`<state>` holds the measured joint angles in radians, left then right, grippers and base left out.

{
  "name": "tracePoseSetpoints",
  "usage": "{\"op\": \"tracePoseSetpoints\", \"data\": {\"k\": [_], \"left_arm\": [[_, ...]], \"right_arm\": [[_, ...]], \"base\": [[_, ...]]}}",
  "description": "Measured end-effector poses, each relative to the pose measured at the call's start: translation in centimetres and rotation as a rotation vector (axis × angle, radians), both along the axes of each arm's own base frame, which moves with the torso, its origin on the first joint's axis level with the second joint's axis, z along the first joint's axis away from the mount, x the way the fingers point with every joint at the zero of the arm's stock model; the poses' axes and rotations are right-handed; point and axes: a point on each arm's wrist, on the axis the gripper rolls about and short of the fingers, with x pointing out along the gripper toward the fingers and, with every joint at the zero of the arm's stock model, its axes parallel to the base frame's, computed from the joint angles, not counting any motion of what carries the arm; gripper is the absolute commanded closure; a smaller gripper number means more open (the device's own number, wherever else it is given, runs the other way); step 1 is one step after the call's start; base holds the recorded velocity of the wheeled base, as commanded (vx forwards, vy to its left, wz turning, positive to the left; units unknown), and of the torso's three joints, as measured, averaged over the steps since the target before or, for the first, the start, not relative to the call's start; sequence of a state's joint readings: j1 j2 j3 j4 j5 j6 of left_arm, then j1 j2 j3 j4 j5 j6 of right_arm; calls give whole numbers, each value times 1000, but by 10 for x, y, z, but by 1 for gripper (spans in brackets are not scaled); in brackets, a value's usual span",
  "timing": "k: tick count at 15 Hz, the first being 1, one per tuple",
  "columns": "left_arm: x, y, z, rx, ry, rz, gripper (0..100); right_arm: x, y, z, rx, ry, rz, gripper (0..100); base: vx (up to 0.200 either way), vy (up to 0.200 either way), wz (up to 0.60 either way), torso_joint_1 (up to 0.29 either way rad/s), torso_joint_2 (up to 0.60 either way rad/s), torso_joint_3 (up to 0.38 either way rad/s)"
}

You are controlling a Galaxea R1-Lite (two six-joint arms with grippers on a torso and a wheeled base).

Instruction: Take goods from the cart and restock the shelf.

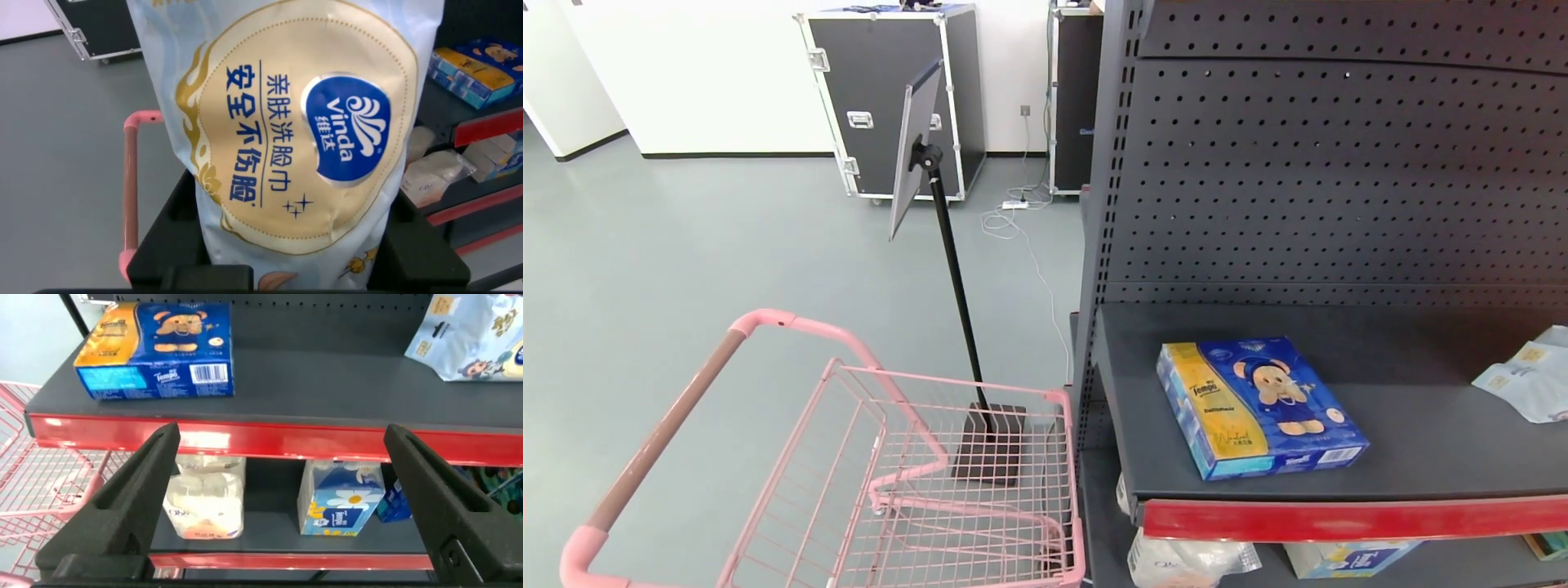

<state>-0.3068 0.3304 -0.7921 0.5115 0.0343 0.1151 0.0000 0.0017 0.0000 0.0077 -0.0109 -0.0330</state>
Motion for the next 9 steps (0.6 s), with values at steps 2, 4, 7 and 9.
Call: {"op": "tracePoseSetpoints", "data": {"k": [2, 4, 7, 9], "left_arm": [[0, 0, 0, 1, -1, 0, 100], [-1, 0, 1, 3, -5, 0, 100], [-1, 0, 1, 10, -6, -1, 100], [0, 0, 1, 17, -6, -1, 100]], "right_arm": [[0, 0, 0, 0, 0, 0, 0], [0, 0, 0, 0, 0, 0, 0], [0, 0, 0, 0, 0, 0, 0], [0, 0, 0, -1, 1, 1, 0]], "base": [[0, 0, 0, 122, -256, -139], [0, 0, 0, 63, -166, -71], [0, -200, 0, 1, -2, 2], [0, -200, 0, 19, 0, -7]]}}
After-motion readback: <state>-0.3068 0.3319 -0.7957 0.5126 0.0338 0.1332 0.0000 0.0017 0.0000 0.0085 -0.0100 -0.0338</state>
